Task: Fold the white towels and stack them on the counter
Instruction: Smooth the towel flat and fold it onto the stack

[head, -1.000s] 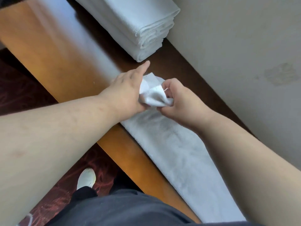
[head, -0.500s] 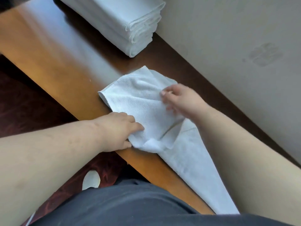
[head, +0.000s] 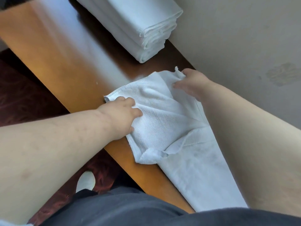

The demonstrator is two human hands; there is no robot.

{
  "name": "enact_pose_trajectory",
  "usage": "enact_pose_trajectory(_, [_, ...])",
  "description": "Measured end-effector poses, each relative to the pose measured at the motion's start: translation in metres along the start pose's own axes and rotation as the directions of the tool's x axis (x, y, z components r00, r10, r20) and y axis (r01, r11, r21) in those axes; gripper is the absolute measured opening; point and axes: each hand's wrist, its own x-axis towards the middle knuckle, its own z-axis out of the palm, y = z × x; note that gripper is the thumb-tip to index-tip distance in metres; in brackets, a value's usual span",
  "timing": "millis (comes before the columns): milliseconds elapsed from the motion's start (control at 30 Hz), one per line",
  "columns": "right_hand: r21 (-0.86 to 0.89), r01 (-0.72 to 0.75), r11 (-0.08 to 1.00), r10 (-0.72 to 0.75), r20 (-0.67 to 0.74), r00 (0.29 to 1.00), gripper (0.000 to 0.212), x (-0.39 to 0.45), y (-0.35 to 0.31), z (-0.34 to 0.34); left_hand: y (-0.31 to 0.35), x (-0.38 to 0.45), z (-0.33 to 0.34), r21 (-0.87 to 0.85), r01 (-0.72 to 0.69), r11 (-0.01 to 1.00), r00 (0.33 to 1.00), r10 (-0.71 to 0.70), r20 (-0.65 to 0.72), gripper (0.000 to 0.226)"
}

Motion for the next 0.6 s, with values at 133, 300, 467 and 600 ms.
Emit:
enact_pose_trajectory(133, [0.208, 0.044, 0.977, -0.013, -0.151, 0.988, 0.030, 0.012, 0.003, -0.016, -0.002, 0.005, -0.009, 0.015, -0.004, 1.000, 1.000, 0.003, 0.029, 0.057])
enact_pose_trajectory(300, [0.073, 0.062, 0.995, -0.014, -0.527, 0.850, 0.044, 0.025, 0.014, 0.000, 0.000, 0.009, -0.012, 0.011, -0.003, 1.000, 0.999, 0.003, 0.034, 0.051])
enact_pose_trajectory(467, [0.050, -0.051, 0.997, 0.069, -0.480, 0.875, 0.067, 0.026, 0.026, 0.022, 0.001, 0.007, -0.010, -0.021, 0.010, 1.000, 1.000, -0.009, 0.030, 0.055])
enact_pose_trajectory(600, [0.008, -0.162, 0.987, 0.157, -0.302, 0.940, 0.067, 0.035, 0.047, 0.019, 0.000, 0.007, -0.009, -0.031, 0.007, 1.000, 0.999, -0.006, 0.033, 0.058])
